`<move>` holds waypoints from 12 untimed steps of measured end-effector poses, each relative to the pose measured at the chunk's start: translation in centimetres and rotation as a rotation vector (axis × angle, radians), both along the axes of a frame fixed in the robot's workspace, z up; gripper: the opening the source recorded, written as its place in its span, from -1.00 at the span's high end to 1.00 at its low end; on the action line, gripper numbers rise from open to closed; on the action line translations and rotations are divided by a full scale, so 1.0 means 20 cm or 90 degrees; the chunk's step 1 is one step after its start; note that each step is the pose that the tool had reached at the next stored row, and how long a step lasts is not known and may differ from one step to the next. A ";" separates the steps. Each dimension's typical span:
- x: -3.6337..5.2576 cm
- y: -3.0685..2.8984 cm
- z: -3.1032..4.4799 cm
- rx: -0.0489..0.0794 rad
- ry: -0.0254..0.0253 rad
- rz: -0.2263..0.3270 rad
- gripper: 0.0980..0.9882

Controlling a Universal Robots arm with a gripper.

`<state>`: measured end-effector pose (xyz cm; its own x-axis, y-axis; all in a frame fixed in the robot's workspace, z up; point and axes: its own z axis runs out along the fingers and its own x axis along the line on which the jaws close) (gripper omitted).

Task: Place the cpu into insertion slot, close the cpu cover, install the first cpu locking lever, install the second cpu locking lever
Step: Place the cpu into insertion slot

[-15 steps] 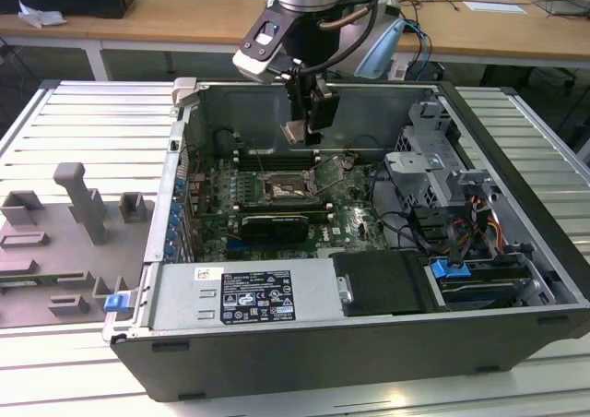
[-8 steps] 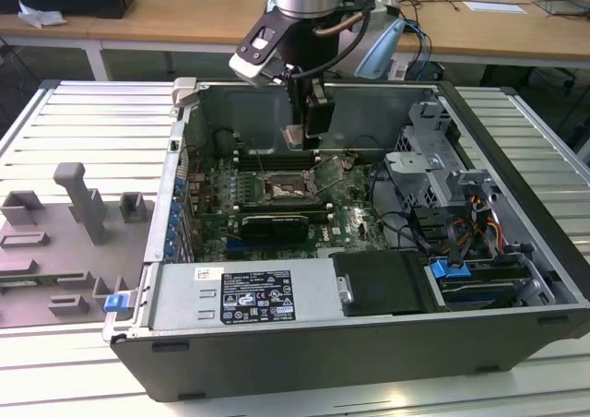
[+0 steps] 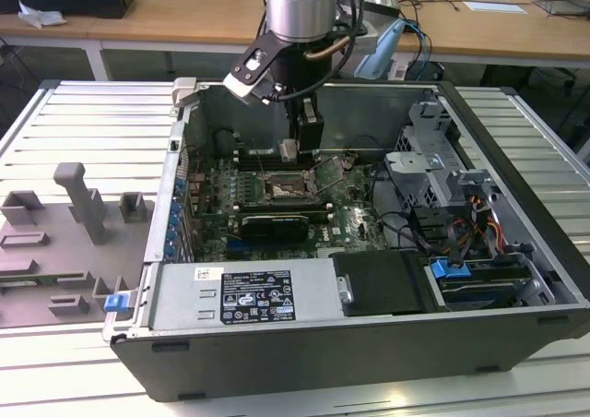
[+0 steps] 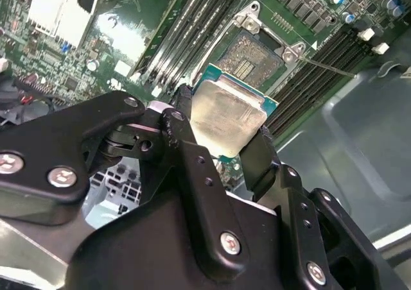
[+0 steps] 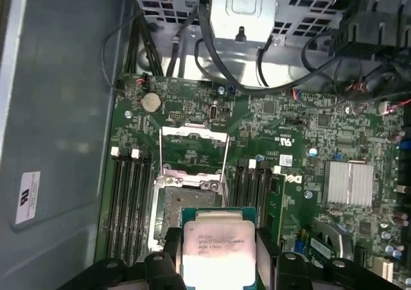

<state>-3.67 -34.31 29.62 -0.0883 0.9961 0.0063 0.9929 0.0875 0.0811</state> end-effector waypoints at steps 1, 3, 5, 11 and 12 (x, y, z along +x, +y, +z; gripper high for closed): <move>-0.001 0.001 -0.009 0.000 0.0000 -0.005 0.00; -0.006 0.005 -0.044 -0.002 0.0001 -0.022 0.00; -0.013 0.005 -0.065 -0.002 0.0005 -0.024 0.00; -0.020 0.005 -0.135 -0.002 0.0091 -0.024 0.00; -0.020 0.005 -0.141 -0.002 0.0093 -0.024 0.00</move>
